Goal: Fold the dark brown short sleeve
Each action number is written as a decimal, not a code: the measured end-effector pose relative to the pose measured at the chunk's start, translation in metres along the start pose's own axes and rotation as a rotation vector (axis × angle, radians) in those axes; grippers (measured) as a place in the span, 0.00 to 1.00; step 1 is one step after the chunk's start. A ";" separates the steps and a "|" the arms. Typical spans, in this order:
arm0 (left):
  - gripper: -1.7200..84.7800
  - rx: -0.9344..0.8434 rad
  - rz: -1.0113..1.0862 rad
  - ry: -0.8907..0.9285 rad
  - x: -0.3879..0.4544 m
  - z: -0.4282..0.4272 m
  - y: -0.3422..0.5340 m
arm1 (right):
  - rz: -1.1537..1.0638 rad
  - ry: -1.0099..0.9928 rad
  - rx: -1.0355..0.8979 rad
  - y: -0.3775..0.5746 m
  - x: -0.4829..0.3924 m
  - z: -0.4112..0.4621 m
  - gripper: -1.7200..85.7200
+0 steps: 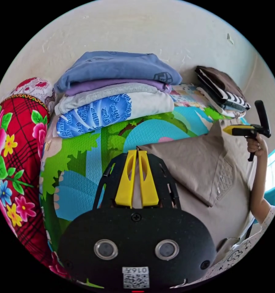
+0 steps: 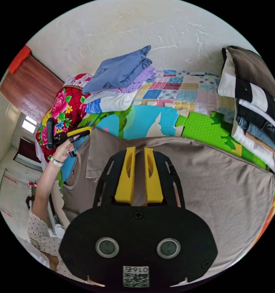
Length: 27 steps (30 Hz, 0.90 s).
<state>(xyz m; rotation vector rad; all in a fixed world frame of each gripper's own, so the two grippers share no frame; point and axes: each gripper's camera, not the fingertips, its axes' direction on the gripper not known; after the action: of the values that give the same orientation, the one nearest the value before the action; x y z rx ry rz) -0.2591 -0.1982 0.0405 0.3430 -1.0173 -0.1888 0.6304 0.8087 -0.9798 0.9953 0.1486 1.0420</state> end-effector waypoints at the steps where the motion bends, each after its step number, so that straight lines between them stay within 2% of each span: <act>1: 0.01 0.004 0.000 0.005 -0.003 -0.001 0.001 | -0.023 -0.044 0.002 -0.002 0.002 0.002 0.06; 6: 0.01 0.011 -0.004 0.019 -0.021 -0.003 0.005 | -0.015 -0.106 -0.091 -0.016 0.018 0.029 0.07; 11: 0.01 -0.002 -0.010 0.028 -0.034 -0.002 0.005 | -0.056 -0.093 -0.099 -0.020 0.030 0.030 0.12; 18: 0.01 0.007 0.011 -0.008 -0.040 -0.007 0.007 | -0.056 -0.158 -0.128 -0.025 0.053 0.046 0.11; 21: 0.01 0.018 0.022 -0.020 -0.042 -0.010 0.009 | 0.008 -0.206 -0.084 -0.029 0.063 0.054 0.08; 27: 0.01 0.017 0.004 0.010 -0.057 -0.014 0.010 | 0.144 -0.284 0.144 -0.029 0.079 0.053 0.04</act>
<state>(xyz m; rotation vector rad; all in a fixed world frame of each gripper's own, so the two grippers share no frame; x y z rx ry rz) -0.2763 -0.1681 -0.0077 0.3576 -1.0098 -0.1749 0.7206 0.8336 -0.9445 1.2889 -0.0837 1.0190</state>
